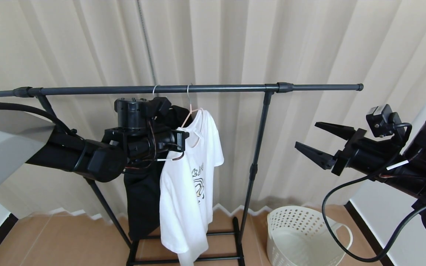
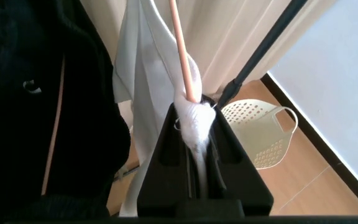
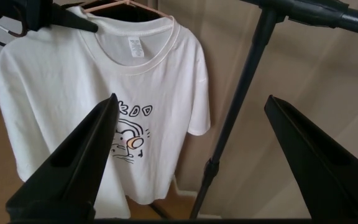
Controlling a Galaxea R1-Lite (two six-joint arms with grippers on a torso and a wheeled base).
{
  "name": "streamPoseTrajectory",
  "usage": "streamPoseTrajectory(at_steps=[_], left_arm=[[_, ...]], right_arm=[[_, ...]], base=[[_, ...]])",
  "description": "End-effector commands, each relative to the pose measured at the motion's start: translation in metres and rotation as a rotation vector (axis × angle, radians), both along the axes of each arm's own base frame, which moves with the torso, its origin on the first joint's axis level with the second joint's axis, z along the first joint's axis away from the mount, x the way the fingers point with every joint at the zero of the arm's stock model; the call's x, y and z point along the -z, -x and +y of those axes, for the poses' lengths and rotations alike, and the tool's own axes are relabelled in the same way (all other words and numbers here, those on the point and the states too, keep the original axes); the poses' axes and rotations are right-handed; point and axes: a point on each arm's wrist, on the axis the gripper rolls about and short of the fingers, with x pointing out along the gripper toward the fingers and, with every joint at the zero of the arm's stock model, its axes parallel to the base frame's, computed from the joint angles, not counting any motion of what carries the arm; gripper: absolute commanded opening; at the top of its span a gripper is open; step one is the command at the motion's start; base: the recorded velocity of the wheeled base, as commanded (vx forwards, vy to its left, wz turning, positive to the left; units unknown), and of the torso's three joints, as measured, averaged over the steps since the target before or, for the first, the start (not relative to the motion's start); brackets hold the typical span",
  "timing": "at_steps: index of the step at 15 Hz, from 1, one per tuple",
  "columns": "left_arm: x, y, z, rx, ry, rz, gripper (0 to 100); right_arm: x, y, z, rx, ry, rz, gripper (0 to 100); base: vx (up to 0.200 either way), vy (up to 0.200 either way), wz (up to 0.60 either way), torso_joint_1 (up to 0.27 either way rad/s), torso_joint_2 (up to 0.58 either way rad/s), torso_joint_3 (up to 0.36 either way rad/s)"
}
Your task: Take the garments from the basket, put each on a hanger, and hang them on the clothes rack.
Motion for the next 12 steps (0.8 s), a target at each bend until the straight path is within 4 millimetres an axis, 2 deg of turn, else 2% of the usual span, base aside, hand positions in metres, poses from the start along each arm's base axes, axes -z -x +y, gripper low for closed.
streamPoseTrajectory(at_steps=[1,2,3,6,9,11,12], left_arm=[[0.000,0.001,0.000,0.000,-0.001,0.003,0],[0.001,0.002,0.000,0.002,-0.004,0.005,100],[0.003,0.003,0.001,0.004,-0.006,0.012,100],[-0.014,0.014,0.005,0.003,0.005,-0.022,100],[-0.035,0.043,0.014,0.007,0.017,-0.052,100],[-0.063,0.093,0.029,0.021,0.030,-0.108,100],[-0.070,0.119,0.040,0.027,0.022,-0.134,100]], right_arm=[[0.000,0.000,0.000,-0.001,0.000,0.000,100],[0.000,0.000,0.000,-0.001,0.000,-0.001,100],[0.000,0.001,0.000,-0.001,0.000,-0.001,100],[-0.002,0.001,0.000,0.000,-0.001,-0.007,100],[-0.004,0.003,0.000,-0.002,-0.003,-0.016,100],[-0.010,0.007,-0.001,-0.002,-0.006,-0.033,100],[-0.013,0.010,-0.001,0.000,-0.008,-0.043,100]], base=[[0.000,0.000,0.00,0.000,0.00,0.000],[0.000,0.000,0.00,0.000,0.00,0.000],[0.000,0.000,0.00,0.000,0.00,0.000],[0.000,0.000,0.00,0.000,0.00,0.000],[0.000,0.000,0.00,0.000,0.00,0.000],[0.000,0.000,0.00,0.000,0.00,0.000],[0.000,0.000,0.00,0.000,0.00,0.000]])
